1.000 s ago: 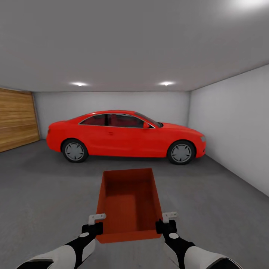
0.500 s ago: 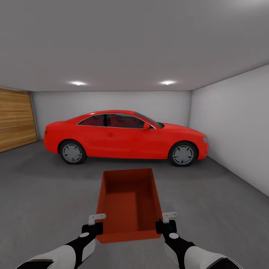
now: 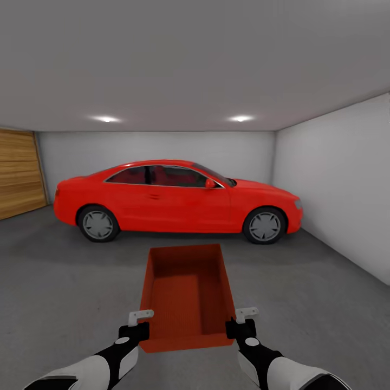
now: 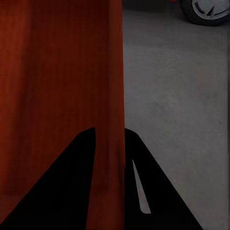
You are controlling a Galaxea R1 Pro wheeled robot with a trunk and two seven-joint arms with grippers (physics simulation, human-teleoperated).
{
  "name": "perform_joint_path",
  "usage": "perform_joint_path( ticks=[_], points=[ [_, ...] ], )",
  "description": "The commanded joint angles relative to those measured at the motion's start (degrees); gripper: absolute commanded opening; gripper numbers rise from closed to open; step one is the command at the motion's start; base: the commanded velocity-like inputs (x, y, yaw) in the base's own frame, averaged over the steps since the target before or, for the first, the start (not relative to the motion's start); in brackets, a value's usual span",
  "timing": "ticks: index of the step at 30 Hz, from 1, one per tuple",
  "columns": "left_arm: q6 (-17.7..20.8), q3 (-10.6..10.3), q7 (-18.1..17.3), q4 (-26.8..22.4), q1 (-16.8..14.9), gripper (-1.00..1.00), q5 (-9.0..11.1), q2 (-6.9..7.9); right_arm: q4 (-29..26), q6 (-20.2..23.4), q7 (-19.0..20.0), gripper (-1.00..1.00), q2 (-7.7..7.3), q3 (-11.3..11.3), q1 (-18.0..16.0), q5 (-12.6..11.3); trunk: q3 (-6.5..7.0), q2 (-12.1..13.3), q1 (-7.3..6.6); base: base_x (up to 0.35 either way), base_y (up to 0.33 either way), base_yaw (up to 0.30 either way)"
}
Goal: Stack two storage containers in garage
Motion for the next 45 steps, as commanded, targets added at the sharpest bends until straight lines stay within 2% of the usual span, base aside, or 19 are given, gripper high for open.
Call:
perform_joint_path(
  ticks=[1,31,45],
  points=[
    [-0.4,0.5,-0.1,0.0,0.0,-1.0,1.0,0.02,0.0,0.0,0.6,-1.0,0.44,-2.9,-0.1,0.1,-0.09,-0.1,0.05,0.322,0.0,-0.238],
    [-0.3,0.5,-0.1,0.0,0.0,-1.0,1.0,0.05,0.0,0.0,0.6,-1.0,0.48,-3.0,-0.1,0.1,-0.09,-0.1,0.05,0.322,0.001,-0.276],
    [-0.1,0.5,-0.1,0.0,0.0,-1.0,1.0,0.1,0.0,0.0,0.6,-1.0,0.47,-3.0,-0.1,0.1,-0.09,-0.1,0.05,0.322,0.102,-0.277]
  ],
)
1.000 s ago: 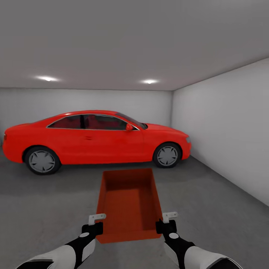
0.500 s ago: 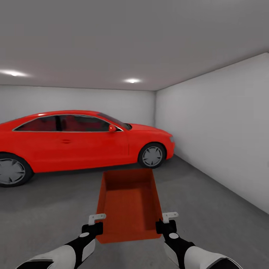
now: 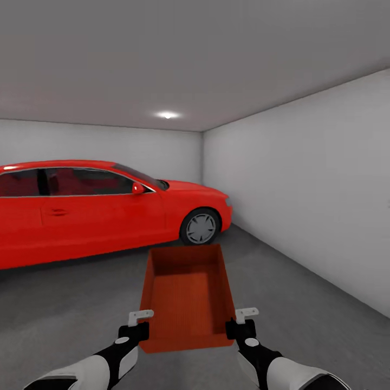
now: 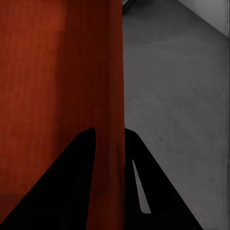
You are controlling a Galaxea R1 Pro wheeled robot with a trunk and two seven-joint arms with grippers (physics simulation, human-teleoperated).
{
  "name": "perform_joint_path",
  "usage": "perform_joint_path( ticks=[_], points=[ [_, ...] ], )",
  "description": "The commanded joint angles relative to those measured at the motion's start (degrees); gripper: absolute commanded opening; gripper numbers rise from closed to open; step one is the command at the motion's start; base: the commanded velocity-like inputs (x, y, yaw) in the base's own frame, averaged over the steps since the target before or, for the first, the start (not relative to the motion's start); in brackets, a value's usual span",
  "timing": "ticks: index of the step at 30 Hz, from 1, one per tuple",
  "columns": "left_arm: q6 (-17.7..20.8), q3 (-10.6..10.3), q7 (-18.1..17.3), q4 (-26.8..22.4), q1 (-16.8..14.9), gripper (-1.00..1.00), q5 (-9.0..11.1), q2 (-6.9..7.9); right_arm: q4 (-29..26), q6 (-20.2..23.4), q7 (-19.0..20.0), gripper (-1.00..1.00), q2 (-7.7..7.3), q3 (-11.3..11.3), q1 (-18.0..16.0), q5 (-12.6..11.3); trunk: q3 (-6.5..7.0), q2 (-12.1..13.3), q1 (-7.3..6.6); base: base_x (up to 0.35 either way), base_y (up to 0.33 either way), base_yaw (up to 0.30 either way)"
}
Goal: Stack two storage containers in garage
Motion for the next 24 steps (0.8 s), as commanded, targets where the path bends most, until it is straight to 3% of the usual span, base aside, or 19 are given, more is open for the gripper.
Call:
perform_joint_path(
  ticks=[1,24],
  points=[
    [-0.4,0.5,0.1,0.0,0.0,-1.0,1.1,0.02,-0.2,0.0,0.7,-1.0,0.36,-3.0,-0.1,0.3,-0.09,-0.1,0.04,0.322,0.111,-0.277],
    [-0.4,0.5,0.1,0.0,0.0,-1.0,1.1,0.02,-0.2,0.0,0.8,-1.0,0.36,-3.0,-0.1,0.3,-0.09,-0.1,0.04,0.322,0.112,-0.277]
  ],
)
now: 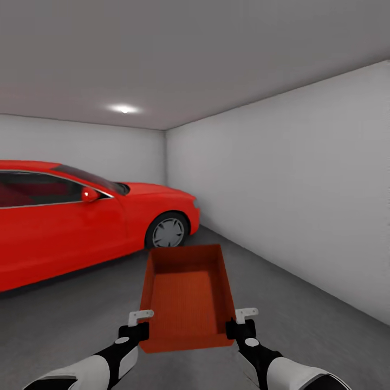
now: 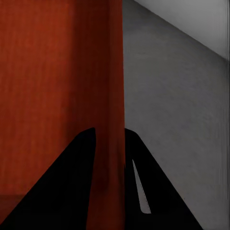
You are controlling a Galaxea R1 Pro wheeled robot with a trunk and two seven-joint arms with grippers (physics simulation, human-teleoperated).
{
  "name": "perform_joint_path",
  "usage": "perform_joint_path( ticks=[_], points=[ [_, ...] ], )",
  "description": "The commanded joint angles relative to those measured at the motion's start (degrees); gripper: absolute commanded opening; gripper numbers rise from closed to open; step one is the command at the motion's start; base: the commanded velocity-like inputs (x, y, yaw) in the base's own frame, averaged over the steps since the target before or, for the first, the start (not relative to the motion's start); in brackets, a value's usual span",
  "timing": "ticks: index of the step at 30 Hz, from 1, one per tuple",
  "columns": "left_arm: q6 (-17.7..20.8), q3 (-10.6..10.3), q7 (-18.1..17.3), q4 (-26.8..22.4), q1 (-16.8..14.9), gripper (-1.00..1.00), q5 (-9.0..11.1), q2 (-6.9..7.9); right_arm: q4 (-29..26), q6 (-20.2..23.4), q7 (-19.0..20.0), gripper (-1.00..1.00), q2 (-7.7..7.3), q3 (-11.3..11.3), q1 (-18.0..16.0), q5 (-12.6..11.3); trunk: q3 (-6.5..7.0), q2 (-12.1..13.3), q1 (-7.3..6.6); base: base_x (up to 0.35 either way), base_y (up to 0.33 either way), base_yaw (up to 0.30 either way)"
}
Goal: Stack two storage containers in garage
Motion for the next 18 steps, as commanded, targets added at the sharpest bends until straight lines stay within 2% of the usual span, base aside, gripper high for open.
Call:
perform_joint_path(
  ticks=[1,8,18],
  points=[
    [-0.4,0.5,0.1,0.0,0.0,-1.0,1.1,0.02,-0.2,0.0,0.8,-1.0,0.36,-3.0,-0.1,0.2,-0.09,-0.1,0.04,0.322,0.113,-0.277],
    [-0.3,0.5,0.1,0.0,0.0,-1.0,1.1,0.05,-0.2,0.0,0.8,-1.0,0.35,-3.0,-0.1,0.2,-0.09,-0.1,0.04,0.321,0.138,-0.277],
    [-0.2,0.5,0.1,0.0,0.0,-1.0,1.1,0.11,-0.2,0.0,0.8,-1.0,0.33,-3.0,-0.1,0.2,-0.09,-0.1,0.04,0.298,0.224,-0.277]
  ],
)
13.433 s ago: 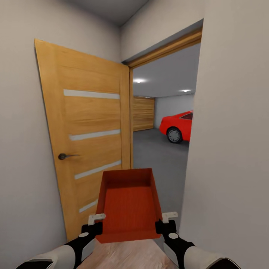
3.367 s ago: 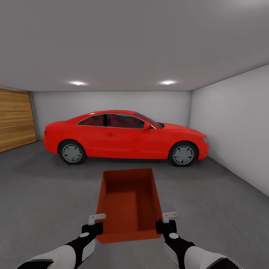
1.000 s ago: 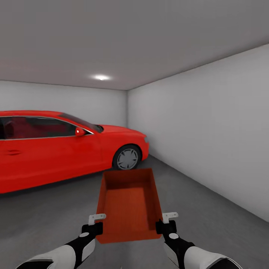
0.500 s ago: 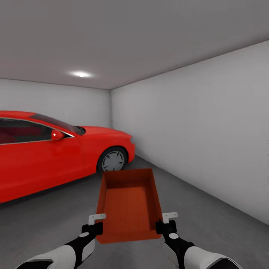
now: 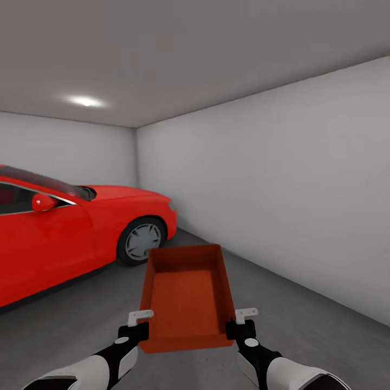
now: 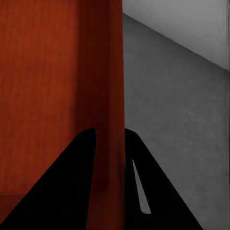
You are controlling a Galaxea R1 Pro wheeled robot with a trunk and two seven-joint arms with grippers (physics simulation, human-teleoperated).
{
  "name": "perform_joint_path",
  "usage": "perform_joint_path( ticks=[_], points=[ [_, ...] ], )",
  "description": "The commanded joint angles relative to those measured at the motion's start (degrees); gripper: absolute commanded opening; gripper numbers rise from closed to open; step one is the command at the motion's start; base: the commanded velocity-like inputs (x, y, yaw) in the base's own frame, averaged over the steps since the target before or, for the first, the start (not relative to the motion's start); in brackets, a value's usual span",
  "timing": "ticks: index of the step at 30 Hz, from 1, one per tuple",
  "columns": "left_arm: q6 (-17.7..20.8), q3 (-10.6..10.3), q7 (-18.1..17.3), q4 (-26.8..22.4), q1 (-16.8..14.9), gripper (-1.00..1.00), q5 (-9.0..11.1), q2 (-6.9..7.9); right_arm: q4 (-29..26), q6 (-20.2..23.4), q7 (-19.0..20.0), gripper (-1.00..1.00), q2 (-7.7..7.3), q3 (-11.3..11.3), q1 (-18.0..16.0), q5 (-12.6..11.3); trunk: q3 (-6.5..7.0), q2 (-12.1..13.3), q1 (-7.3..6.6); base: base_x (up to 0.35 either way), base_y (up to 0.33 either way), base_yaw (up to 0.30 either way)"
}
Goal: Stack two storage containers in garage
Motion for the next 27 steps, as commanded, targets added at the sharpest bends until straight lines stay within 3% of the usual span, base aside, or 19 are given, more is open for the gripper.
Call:
perform_joint_path(
  ticks=[1,27],
  points=[
    [-0.4,0.6,0.2,0.0,0.0,-1.0,1.1,0.02,-0.3,0.0,0.9,-1.0,0.21,-2.9,-0.1,0.3,-0.09,-0.1,0.04,0.292,0.237,-0.277],
    [-0.4,0.6,0.2,0.0,0.0,-1.0,1.1,0.02,-0.3,0.0,0.9,-1.0,0.22,-2.9,-0.1,0.3,-0.09,-0.1,0.04,0.283,0.257,-0.277]
  ],
)
